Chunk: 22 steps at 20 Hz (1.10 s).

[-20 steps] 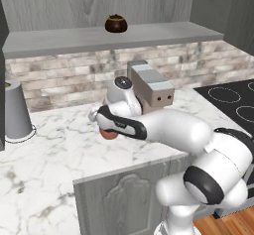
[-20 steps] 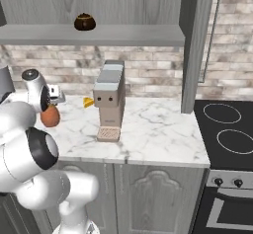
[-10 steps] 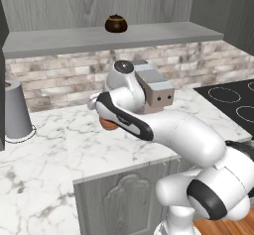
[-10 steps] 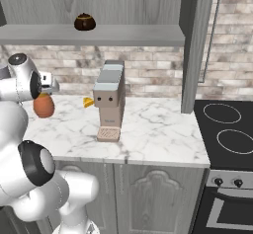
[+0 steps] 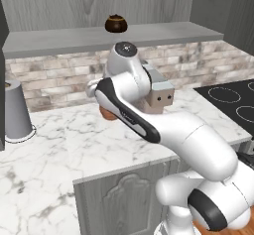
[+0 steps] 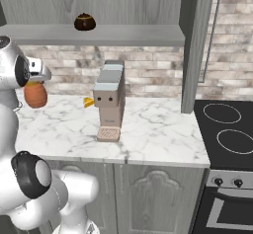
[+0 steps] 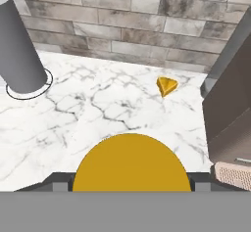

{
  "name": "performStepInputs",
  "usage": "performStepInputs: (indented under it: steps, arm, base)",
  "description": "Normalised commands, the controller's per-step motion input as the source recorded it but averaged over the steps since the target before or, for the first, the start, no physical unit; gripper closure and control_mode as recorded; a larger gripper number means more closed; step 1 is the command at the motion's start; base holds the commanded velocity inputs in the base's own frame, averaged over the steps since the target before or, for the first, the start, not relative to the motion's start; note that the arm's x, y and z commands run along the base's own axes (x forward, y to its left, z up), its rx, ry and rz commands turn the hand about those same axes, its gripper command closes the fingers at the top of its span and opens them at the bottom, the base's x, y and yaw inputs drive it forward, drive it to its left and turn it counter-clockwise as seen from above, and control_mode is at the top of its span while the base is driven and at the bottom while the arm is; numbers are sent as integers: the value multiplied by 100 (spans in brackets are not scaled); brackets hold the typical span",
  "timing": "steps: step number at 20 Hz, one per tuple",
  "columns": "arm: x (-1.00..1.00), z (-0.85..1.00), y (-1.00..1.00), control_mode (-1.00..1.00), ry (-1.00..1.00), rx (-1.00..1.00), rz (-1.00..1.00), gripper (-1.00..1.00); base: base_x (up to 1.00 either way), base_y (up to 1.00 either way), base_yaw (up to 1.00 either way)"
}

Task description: Pick the yogurt and honey bottle from the counter and place them in the cabinets closest to them.

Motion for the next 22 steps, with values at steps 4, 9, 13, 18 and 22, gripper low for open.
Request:
performStepInputs:
  steps: [4, 9, 13, 18, 22]
  arm:
    - [-31, 63, -6, -100, -7, 0, -3, 100]
    - [-33, 67, -9, -100, -9, 0, -2, 100]
    - [-28, 72, -7, -100, -9, 0, -2, 100]
    - [-27, 71, -7, -100, -9, 0, -2, 100]
    - [-24, 67, -7, -100, -10, 0, -2, 100]
  base:
    - [0, 0, 0]
    - [0, 0, 0]
    - [0, 0, 0]
    - [0, 0, 0]
    - [0, 0, 0]
